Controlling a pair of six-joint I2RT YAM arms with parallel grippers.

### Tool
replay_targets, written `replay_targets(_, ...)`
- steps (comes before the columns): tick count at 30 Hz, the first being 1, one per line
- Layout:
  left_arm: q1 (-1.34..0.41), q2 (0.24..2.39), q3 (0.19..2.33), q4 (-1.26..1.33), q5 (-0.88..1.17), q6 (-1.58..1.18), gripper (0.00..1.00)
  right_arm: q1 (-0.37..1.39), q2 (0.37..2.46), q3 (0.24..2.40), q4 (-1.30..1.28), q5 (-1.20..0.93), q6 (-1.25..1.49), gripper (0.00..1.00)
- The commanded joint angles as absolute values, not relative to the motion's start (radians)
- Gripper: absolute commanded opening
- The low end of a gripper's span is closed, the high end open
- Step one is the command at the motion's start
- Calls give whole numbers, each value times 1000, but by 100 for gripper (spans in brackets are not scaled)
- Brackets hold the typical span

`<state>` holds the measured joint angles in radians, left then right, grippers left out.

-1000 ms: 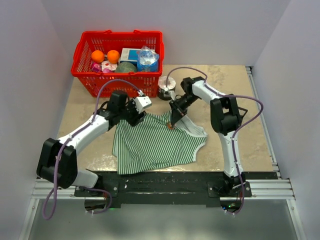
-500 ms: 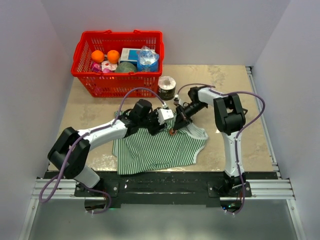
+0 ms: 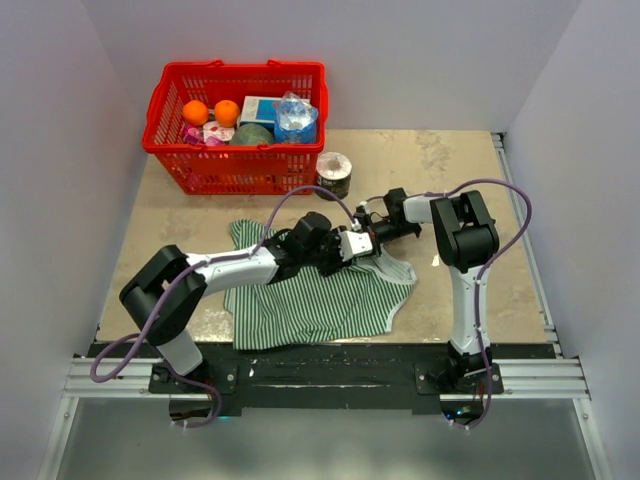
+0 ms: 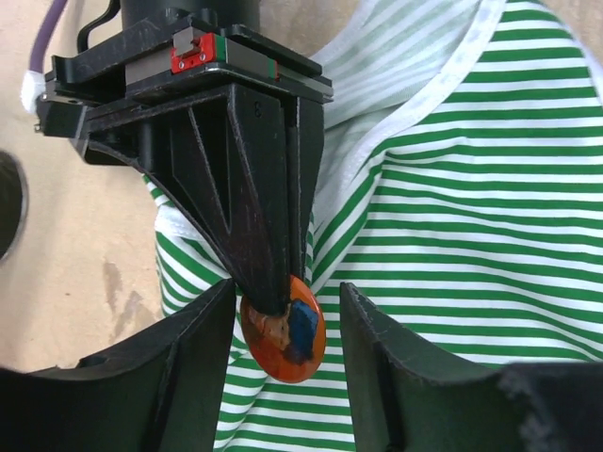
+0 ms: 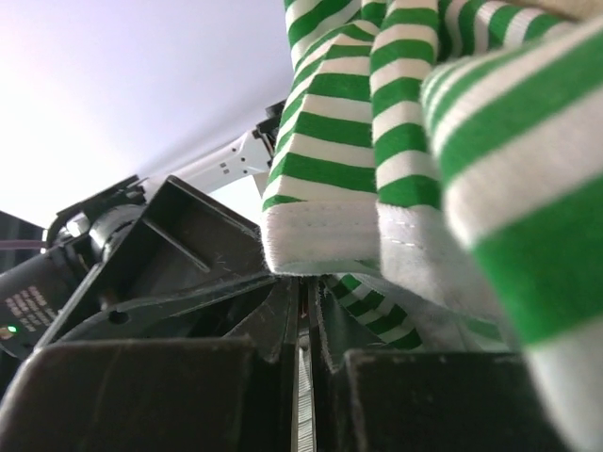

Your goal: Remove the brooch from the garment

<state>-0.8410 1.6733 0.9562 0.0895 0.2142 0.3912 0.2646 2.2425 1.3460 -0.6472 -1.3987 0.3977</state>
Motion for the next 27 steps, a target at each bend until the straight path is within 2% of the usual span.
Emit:
replay_targets(1,-853,1684,985,133,132,448,50,261,2256,1368,-623,-1437,486,0)
replay_targets(4,-853,1686,988,127,117,466,39,261,2264,1371,-620,-1437,486,0)
replay_targets(9,-853,1687,991,123,98,466,28,262,2255,1370,-618,-1436,486,0)
replay_targets(12,-851,1690,1000,112,124,477,15,262,2250,1364,-618,-1430,480,0)
replay_targets(15,-850,1690,1009,97,159,477,5,261,2241,1390,-661,-1389,430,10)
replay_targets(16,-850,1690,1011,86,170,469,0,261,2238,1463,-717,-1353,296,20)
replay_targets(18,-836,1693,1014,77,233,443,0,261,2238,1576,-945,-1196,89,28)
replay_targets(19,-827,1695,1014,62,262,410,0,259,2240,1688,-1018,-1134,-118,35)
replay_targets(20,-813,1695,1014,55,282,390,0,255,2237,1719,-1041,-1090,-159,47)
replay_targets(22,-801,1694,1003,46,345,344,0,235,2229,1752,-1016,-1034,-166,59)
replay_targets(23,-789,1692,997,46,363,325,0,203,2218,1738,-974,-1032,-132,68)
replay_targets(27,-735,1684,962,77,467,204,0,158,2142,1701,-801,-1005,-58,70)
